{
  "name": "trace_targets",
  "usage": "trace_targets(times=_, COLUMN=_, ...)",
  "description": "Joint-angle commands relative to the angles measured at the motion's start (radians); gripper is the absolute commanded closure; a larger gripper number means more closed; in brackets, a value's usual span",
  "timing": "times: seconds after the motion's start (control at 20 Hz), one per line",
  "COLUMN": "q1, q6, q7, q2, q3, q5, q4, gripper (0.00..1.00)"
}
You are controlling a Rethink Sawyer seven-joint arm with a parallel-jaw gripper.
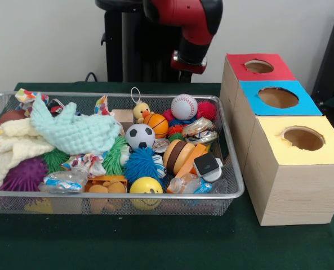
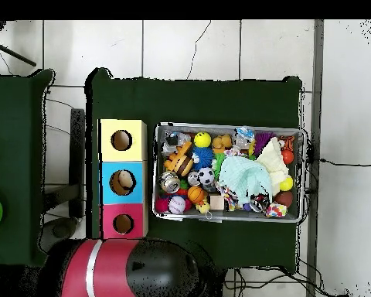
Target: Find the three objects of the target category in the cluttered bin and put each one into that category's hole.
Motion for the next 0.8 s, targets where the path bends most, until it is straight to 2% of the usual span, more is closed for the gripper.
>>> trace_targets(times=0.05, q1=-0.015, q6=0.151, q7=0.144, q2=-0.183, q3=0.108, q5=0.058, q4=-0.033, gripper=1.00)
trace_targets(times=0.55, q1=-0.032, q6=0.293, q7=0.135, q2=-0.384, q3=0.123, q5=0.053, q4=0.044, gripper=1.00)
trace_targets(times=0.8, q1=-0.075, q6=0.338, q7=0.095, q2=-0.414, q3=0.141, q5=0.026, q4=0.014, gripper=1.00)
